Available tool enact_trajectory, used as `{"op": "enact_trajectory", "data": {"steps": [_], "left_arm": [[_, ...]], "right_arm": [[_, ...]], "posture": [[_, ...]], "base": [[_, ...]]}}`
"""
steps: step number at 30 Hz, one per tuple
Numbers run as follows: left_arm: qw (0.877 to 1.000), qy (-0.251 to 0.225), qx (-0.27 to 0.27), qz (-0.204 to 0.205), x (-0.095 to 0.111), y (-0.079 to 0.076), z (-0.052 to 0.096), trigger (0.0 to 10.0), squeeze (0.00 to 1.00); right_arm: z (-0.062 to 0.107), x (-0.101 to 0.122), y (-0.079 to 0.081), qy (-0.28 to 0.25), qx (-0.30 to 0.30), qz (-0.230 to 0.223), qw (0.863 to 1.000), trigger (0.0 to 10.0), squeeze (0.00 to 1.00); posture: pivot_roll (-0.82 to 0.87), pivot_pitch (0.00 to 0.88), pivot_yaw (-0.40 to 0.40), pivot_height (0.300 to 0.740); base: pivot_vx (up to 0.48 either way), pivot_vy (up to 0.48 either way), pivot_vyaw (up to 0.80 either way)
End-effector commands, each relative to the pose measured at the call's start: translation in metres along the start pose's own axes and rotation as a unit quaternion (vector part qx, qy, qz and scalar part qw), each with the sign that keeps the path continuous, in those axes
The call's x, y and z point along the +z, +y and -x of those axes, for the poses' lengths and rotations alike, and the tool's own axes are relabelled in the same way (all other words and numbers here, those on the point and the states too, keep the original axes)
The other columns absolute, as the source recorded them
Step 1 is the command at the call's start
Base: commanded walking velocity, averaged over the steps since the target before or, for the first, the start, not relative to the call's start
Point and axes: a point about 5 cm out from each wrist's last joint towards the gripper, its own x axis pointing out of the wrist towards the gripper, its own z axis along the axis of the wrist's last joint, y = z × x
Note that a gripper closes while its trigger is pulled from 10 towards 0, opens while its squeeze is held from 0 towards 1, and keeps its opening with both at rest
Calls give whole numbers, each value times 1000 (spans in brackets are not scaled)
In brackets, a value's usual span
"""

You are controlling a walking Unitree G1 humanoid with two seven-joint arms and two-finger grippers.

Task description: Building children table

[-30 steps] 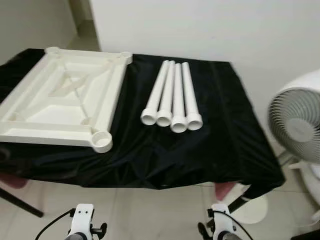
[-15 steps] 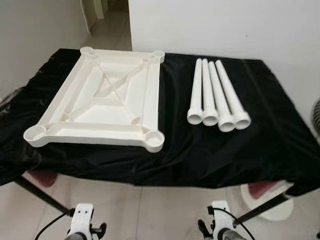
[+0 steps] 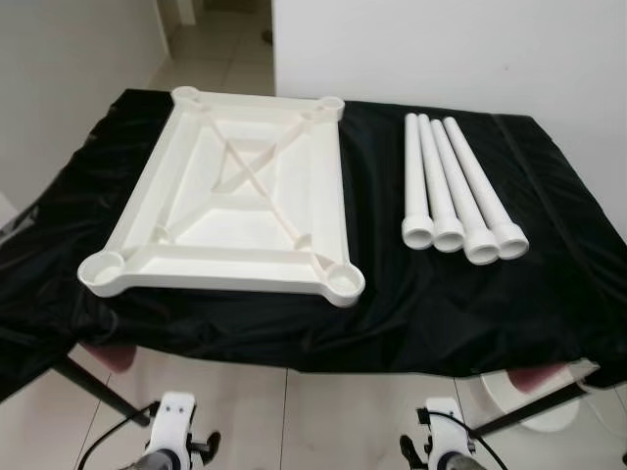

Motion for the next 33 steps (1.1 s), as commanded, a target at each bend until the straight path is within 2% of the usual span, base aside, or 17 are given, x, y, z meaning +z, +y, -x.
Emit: {"op": "enact_trajectory", "data": {"steps": [1, 11, 14, 19, 22, 24, 29, 30, 33], "left_arm": [[1000, 5, -8, -7, -1, -4, -1, 10000, 0], [1000, 1, -8, -8, -1, -4, 0, 10000, 0], [1000, 3, -2, 4, -2, -3, 0, 10000, 0], [1000, 4, -3, -8, -2, -3, 0, 10000, 0], [999, 5, -14, -28, -1, -4, 0, 10000, 0], [997, 6, -38, -65, 1, -6, -1, 10000, 0], [996, 8, -46, -82, 1, -7, -1, 10000, 0], [994, 8, -51, -96, 2, -8, -1, 10000, 0], [994, 9, -52, -95, 2, -8, -1, 10000, 0]], "right_arm": [[3, -7, -5, 15, -7, 1, 1000, 10000, 0], [3, -8, -5, 16, -4, 3, 1000, 10000, 0], [3, -8, -4, 15, -4, 4, 1000, 10000, 0], [3, -8, -4, 16, -3, 7, 1000, 10000, 0], [3, -8, -4, 16, -2, 9, 1000, 10000, 0], [3, -8, -4, 16, -1, 11, 1000, 10000, 0], [3, -8, -4, 16, -2, 12, 1000, 10000, 0], [3, -8, -4, 16, -1, 13, 1000, 10000, 0], [3, -8, -4, 17, -1, 13, 1000, 10000, 0]], "posture": [[19, 50, 6, 740], [25, 45, 4, 740], [27, 49, 1, 740], [29, 55, 3, 740], [29, 55, 1, 740], [28, 59, 5, 740], [28, 59, 5, 740], [30, 61, 3, 740], [30, 61, 3, 740]], "base": [[0, 0, 0], [0, -330, 0], [0, 0, 0], [0, 0, 0], [0, 0, 0], [0, 0, 0], [0, 0, 0], [0, 0, 0], [0, 0, 0]]}}
